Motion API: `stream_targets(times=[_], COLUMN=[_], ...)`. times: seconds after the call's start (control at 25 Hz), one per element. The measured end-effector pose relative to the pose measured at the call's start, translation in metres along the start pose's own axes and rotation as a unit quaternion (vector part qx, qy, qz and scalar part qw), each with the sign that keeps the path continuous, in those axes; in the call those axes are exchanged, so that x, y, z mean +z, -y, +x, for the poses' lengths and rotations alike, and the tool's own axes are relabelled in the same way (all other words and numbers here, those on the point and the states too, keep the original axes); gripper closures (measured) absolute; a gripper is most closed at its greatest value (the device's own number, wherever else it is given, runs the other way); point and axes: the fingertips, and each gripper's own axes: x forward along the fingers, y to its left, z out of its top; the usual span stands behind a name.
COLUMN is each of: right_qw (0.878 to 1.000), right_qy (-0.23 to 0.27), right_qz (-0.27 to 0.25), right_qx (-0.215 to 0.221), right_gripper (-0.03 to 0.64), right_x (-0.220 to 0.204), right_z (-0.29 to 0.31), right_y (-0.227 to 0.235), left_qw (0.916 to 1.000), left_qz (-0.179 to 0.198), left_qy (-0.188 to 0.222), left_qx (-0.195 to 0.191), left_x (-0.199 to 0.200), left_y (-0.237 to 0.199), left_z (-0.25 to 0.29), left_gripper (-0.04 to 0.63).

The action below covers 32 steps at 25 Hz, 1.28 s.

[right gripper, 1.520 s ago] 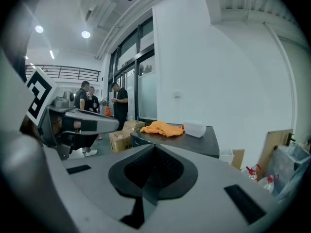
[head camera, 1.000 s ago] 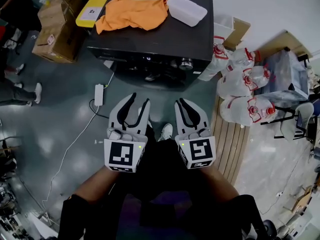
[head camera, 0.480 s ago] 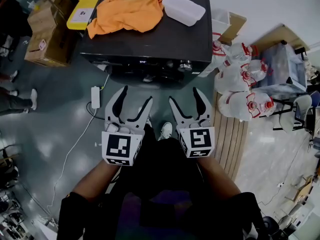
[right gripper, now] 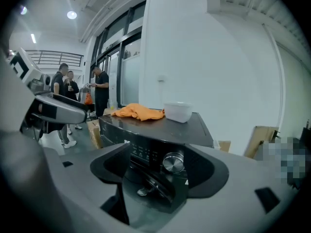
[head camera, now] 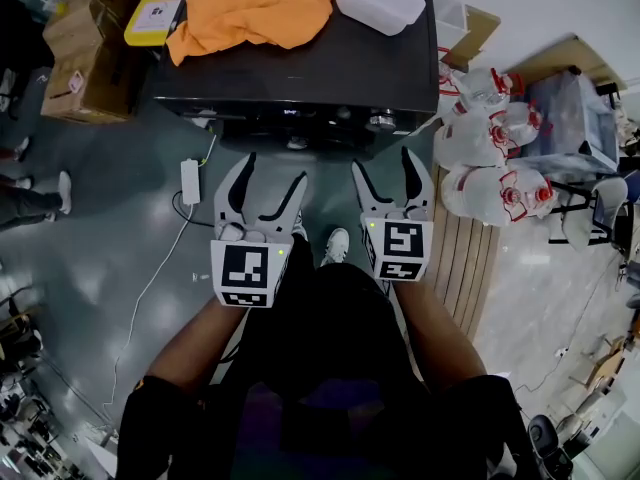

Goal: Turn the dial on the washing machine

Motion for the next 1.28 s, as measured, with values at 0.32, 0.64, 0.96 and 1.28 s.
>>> stream_targets(times=[0.32, 0.64, 0.96, 1.28], right_qw=[0.999, 0.997, 0.995, 0.993], right_qy=[-0.042, -0.074, -0.087, -0.106], right_qz=[-0.008, -0.013, -0.01, 0.011], right_qx=[-0.025, -0.036, -0.04, -0.041], right_gripper=[0.278, 0.278, 0.278, 0.279], right_x=[-0.029, -0.055, -0.063, -0.079], right_z=[0.053, 0.086, 0.096, 0.102], right_y=[0.019, 0.03, 0.035, 0.042], left_qw=[0.9999, 0.999, 0.9975, 0.9959], left_qz=[0.011, 0.004, -0.001, -0.012], left_qy=[-0.006, -0.038, -0.058, -0.074], left_qx=[0.005, -0.023, -0.041, -0.051], left_x=[-0.018, -0.043, -0.057, -0.069], left_y=[-0.025, -0.026, -0.022, -0.018], left_z=[0.032, 0.069, 0.084, 0.083], left_gripper=[0.295, 0.295, 0.295, 0.295])
